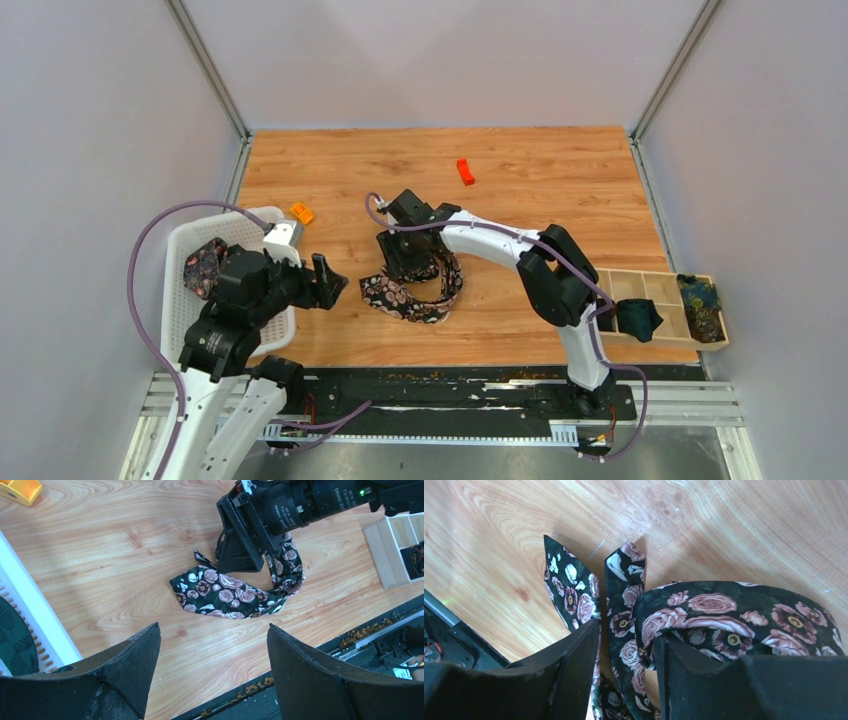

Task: Roll the ties
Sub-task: Flatten out the tie at the center of the board.

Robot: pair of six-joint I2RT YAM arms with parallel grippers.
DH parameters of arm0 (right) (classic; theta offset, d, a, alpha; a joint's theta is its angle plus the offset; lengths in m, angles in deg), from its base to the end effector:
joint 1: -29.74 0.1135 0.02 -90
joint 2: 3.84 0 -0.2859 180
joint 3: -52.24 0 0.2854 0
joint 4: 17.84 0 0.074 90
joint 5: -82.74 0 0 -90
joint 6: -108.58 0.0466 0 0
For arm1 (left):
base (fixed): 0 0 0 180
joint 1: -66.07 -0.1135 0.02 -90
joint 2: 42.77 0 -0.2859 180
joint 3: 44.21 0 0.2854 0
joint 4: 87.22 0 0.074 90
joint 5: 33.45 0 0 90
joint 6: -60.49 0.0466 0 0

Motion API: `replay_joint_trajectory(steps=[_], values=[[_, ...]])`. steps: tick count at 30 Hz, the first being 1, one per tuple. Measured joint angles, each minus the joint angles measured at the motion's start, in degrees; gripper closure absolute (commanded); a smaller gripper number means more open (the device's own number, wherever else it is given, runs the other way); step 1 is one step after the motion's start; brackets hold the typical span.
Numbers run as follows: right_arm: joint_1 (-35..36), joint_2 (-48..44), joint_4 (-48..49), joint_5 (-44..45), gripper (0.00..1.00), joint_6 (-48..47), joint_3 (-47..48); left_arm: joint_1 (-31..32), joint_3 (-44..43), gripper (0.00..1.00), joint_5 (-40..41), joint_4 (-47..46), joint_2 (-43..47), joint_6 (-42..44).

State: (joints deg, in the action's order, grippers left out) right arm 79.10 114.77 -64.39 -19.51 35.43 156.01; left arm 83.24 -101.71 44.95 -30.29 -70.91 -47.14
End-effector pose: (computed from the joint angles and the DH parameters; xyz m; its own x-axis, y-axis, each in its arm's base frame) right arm 0.3117 0.3783 0.1865 -0.7814 -0.4754 -0.4043 -0.6073 0.7285 0.3171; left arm 0.1145 -0.0452 0.3329 -0.5606 -0.1373 -0.8166 0.3040 0.8832 -0.3572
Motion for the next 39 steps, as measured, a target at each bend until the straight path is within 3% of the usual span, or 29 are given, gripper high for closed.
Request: replay_joint_trajectory(steps=[5, 8, 16, 28, 31, 32, 35, 39], values=[[0.0, 1.97, 0.72, 1.66, 0.81, 0.28, 0.72, 0.0, 0.02, 0.17, 0.09, 0.0, 0.24, 0.0], [0.0, 2.99, 0.87, 2.32, 0.88, 0.44, 1.51, 0.0, 0.07, 0.17, 0.13, -0.02, 0.24, 0.0], [0.0, 3.13, 0.55, 0.68, 0.91, 0.42, 4.61, 0.0, 0.26, 0.18, 0.13, 0.0, 0.31, 0.0], [-3.43, 1.64, 3.37, -12.98, 0.93, -0.04, 12.22, 0.0, 0.55, 0.18, 0.79, 0.0, -0.61, -0.02], [-7.1, 4.13, 6.91, -17.77, 0.85, 1.22, 15.8, 0.0, 0.55, 0.18, 1.29, 0.02, -1.2, -0.02], [-8.57, 5.73, 8.13, -19.52, 0.67, 2.12, 17.7, 0.0, 0.55, 0.18, 1.46, 0.04, -1.42, -0.02], [-13.16, 12.17, 12.55, -24.13, 0.41, 5.55, 24.33, 0.0, 0.55, 0.18, 1.66, 0.13, -1.99, -0.02], [-17.9, 22.64, 13.49, -27.39, 0.33, 8.13, 36.02, 0.0, 0.55, 0.19, 1.7, 0.28, -2.4, -0.02]])
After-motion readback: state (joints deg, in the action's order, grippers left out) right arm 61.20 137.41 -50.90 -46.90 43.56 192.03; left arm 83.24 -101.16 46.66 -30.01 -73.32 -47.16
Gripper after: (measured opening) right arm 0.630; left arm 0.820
